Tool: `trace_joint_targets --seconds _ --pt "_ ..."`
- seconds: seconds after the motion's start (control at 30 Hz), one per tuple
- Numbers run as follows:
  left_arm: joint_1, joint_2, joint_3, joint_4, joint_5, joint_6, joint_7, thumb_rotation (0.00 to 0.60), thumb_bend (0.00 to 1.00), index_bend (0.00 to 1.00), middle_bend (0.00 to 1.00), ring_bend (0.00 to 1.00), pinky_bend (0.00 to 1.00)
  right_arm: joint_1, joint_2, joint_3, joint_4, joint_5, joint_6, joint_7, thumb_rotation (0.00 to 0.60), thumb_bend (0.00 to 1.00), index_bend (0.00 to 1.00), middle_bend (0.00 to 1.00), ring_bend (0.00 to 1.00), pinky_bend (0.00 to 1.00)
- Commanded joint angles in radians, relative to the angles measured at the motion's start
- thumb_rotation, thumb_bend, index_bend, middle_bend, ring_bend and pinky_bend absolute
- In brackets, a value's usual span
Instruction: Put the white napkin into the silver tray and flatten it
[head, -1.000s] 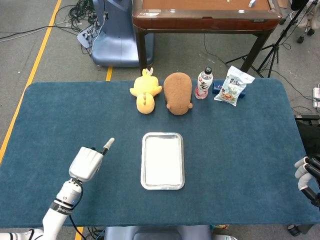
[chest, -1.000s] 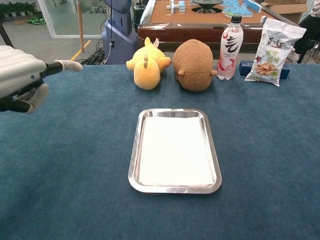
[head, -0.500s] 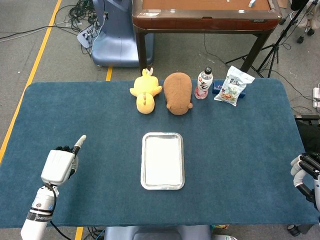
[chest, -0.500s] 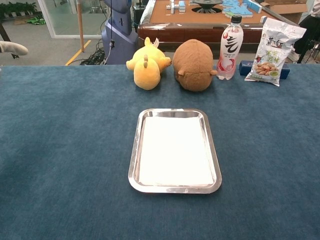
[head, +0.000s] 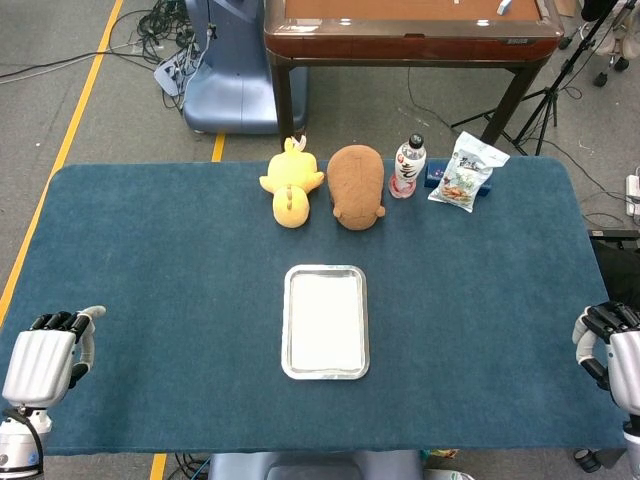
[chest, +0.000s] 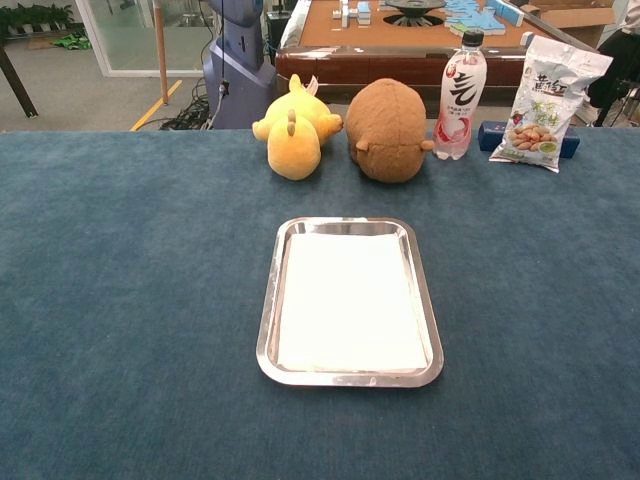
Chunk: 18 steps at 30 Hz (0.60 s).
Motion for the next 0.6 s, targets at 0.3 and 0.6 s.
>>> trace_joint_targets --seconds 0.3,0.6 --pt "0.081 0.012 -0.038 0.069 0.009 0.031 -0.119 0.6 0.64 0.38 0.49 0.39 0.36 0.018 0.033 0.005 -0.045 0.124 -0.098 -0.096 0.6 0.4 0.69 0.56 0.37 0.46" --pt "0.13 -0.005 -0.056 0.148 0.04 0.044 -0.224 0.6 0.64 0.38 0.48 0.38 0.37 0.027 0.038 0.0 -0.061 0.146 -0.125 -0.124 0.6 0.4 0.69 0.56 0.37 0.46"
